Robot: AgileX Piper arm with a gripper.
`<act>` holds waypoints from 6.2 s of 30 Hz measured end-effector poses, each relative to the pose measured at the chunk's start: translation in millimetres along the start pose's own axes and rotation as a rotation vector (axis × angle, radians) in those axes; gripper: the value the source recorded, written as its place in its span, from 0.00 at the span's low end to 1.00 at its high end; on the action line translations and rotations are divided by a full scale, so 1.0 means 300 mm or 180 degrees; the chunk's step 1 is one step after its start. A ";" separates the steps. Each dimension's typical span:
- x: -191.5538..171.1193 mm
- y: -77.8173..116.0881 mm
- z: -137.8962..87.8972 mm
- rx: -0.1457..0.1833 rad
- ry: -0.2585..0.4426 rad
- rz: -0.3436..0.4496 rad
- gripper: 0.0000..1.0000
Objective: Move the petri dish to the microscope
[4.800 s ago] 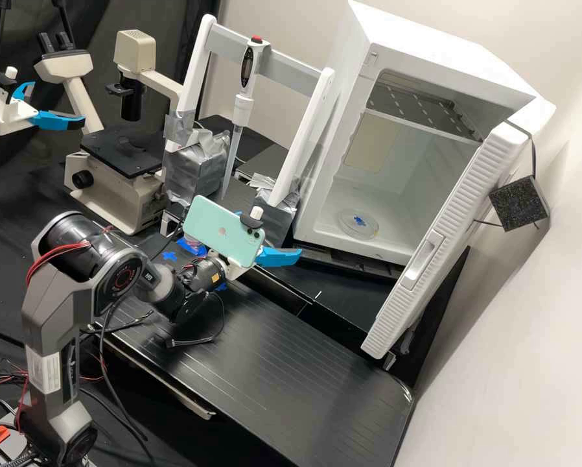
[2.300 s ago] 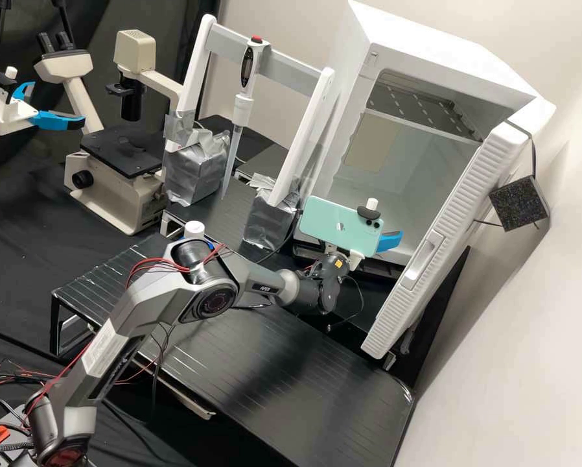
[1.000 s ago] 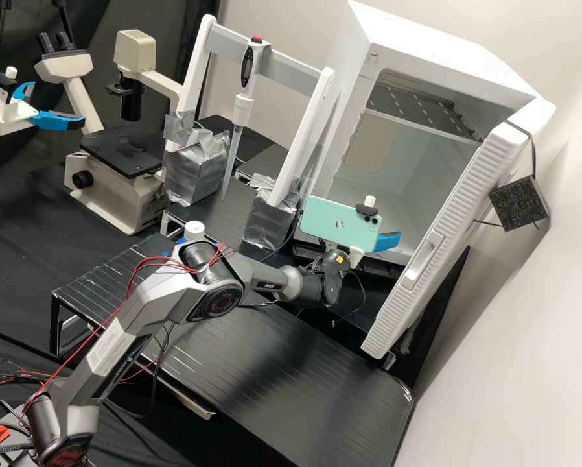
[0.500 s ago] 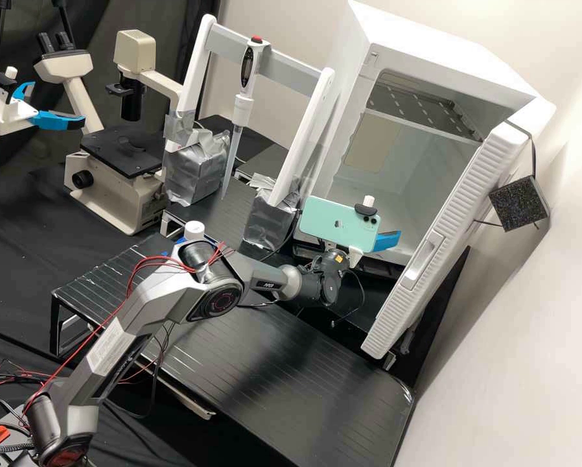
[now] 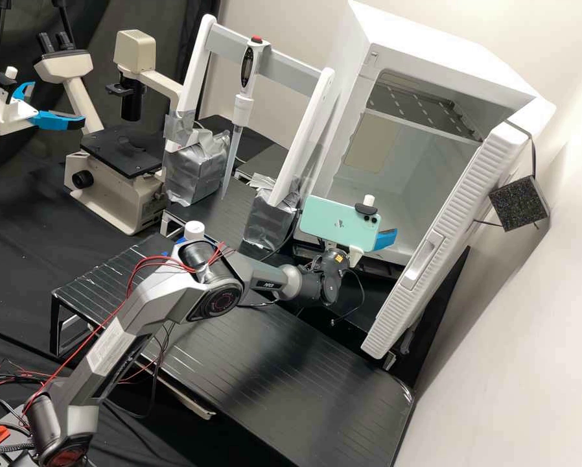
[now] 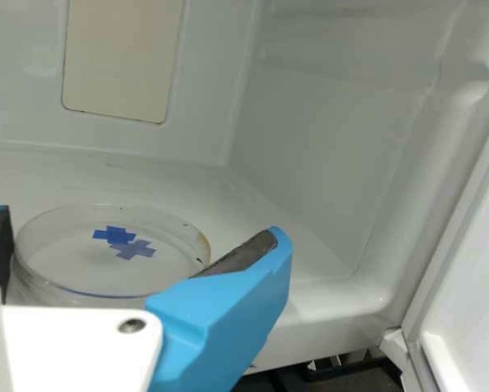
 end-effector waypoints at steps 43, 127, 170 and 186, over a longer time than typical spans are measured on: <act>-0.048 0.019 0.000 0.0010 -0.0058 0.0004 0.00; -0.923 -0.329 -0.895 0.0060 0.2444 -0.0764 0.00; -0.536 -0.580 -1.228 -0.0064 0.1863 -0.1420 0.00; -0.379 -0.707 -1.323 -0.0016 0.1545 -0.1537 0.00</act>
